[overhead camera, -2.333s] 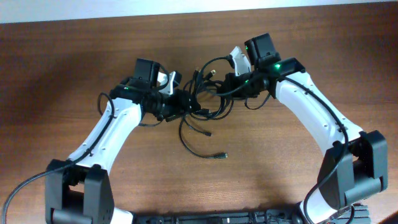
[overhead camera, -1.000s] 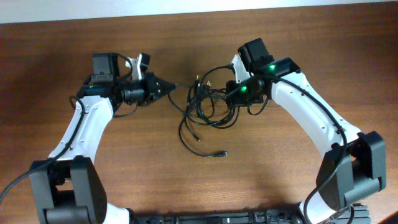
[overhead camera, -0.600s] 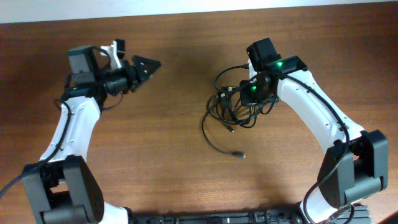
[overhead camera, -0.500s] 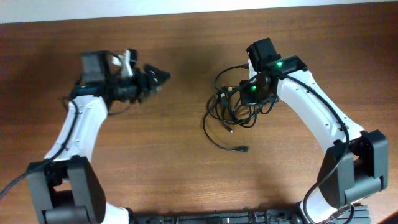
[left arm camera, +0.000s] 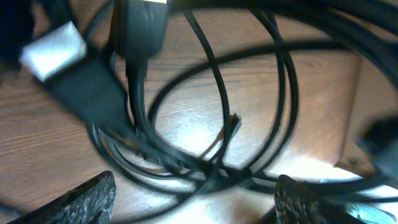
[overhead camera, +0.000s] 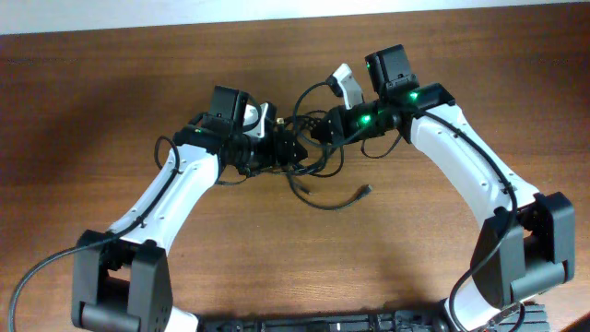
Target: Untangle cables
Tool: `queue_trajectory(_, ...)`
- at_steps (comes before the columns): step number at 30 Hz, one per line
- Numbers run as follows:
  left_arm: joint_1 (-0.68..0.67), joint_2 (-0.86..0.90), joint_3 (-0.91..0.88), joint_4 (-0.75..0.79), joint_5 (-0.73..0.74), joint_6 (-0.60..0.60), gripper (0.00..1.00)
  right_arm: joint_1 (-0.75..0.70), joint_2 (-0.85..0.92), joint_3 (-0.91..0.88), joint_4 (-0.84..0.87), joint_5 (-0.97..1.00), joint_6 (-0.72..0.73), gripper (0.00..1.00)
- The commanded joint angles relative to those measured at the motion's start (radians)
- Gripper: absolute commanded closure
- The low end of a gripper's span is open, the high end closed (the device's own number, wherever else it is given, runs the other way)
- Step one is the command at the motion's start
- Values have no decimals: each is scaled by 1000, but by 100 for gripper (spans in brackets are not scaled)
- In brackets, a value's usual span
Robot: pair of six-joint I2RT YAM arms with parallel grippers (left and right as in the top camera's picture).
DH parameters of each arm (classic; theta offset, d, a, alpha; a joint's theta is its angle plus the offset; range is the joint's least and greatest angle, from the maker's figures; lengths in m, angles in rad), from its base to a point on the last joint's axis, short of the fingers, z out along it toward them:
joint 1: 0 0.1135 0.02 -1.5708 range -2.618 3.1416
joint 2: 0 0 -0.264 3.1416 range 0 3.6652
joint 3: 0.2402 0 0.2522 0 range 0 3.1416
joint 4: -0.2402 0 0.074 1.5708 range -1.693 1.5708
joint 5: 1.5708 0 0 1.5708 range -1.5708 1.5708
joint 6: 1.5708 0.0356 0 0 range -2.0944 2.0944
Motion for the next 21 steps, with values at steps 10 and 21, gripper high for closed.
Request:
queue_trajectory(10,2,8,3,39,-423,18,12,0,-1,2,27,-239,-47,96)
queue_trajectory(21,223,7,4,-95,-731,17,12,-149,-1,2,-23,-209,-35,96)
